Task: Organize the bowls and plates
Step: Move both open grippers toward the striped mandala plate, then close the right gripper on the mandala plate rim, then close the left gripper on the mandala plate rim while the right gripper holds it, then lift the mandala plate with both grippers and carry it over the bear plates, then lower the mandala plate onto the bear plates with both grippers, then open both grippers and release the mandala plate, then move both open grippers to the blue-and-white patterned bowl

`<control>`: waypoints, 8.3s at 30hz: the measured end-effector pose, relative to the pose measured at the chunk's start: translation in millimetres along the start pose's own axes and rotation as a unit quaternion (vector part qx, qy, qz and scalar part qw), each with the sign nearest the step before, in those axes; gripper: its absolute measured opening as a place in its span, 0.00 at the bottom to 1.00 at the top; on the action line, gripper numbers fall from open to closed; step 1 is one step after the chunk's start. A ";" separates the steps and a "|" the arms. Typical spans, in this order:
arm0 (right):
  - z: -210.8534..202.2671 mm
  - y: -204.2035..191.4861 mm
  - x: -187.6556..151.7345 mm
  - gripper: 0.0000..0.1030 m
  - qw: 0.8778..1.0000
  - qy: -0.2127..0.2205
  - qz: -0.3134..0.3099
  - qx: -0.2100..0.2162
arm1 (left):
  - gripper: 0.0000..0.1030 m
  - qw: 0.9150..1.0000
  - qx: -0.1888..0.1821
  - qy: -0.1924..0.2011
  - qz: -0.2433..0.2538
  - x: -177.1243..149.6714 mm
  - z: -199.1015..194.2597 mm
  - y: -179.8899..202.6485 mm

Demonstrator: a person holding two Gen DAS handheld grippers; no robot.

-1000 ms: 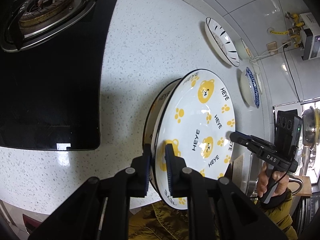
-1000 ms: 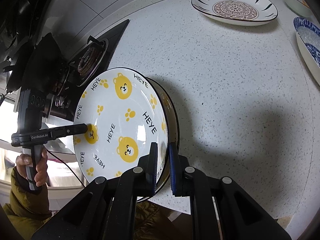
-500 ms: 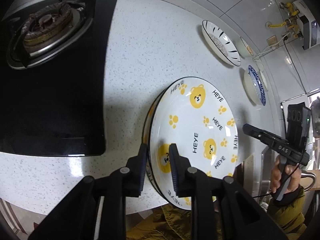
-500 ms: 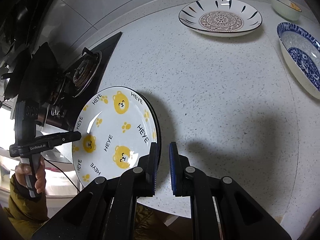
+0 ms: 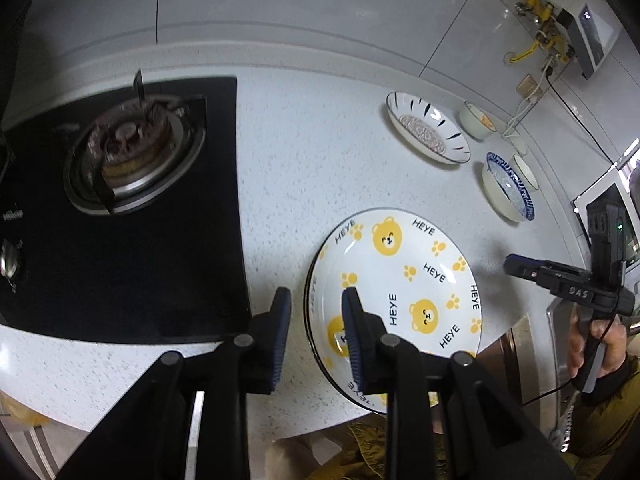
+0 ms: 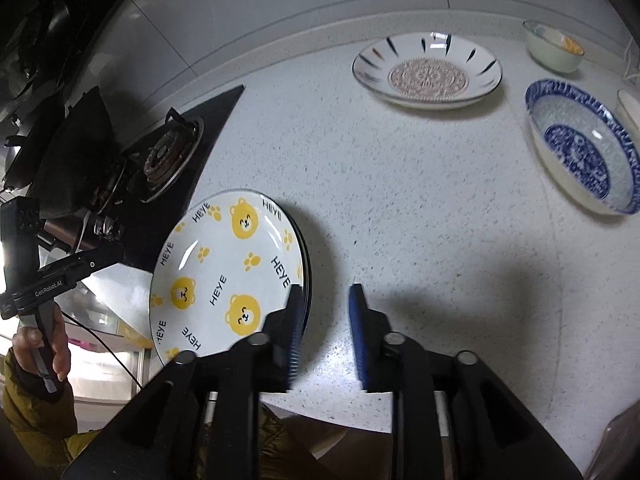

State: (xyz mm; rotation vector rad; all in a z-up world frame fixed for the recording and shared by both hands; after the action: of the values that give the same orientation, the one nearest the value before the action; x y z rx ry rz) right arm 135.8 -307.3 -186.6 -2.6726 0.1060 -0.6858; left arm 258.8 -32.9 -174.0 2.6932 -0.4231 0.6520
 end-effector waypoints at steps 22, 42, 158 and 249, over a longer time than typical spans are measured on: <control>-36.5 83.6 91.9 0.52 0.998 0.046 -0.038 0.017 | 0.40 0.994 0.073 0.057 0.057 87.0 17.8 64.8; 41.7 140.0 230.8 0.61 0.997 -0.011 -0.074 0.036 | 0.40 0.999 0.032 -0.015 -0.037 211.2 158.3 107.8; -18.4 -47.4 39.2 0.11 0.997 -0.001 -0.044 0.055 | 0.07 0.982 -0.136 -0.056 -0.118 19.8 -17.6 -12.0; -33.7 305.9 111.6 0.78 0.990 0.006 0.139 0.014 | 0.75 0.972 -0.164 -0.141 -0.088 134.6 274.3 293.3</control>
State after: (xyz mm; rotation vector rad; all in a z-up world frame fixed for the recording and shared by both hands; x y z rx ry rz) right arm 224.0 -620.3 -224.7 -2.5582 0.4595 -0.6076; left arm 373.4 -430.3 -265.1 2.4694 -0.3234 0.1313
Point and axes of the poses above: each gripper's, at about its wrist camera, not at the fingertips, and z roughly the way its jaws point, y to its right, x to its top, the point moved 5 cm from there along z, roughly the way its jaws point, and after that the axes turned 1 degree about z, right-handed, at the moved point
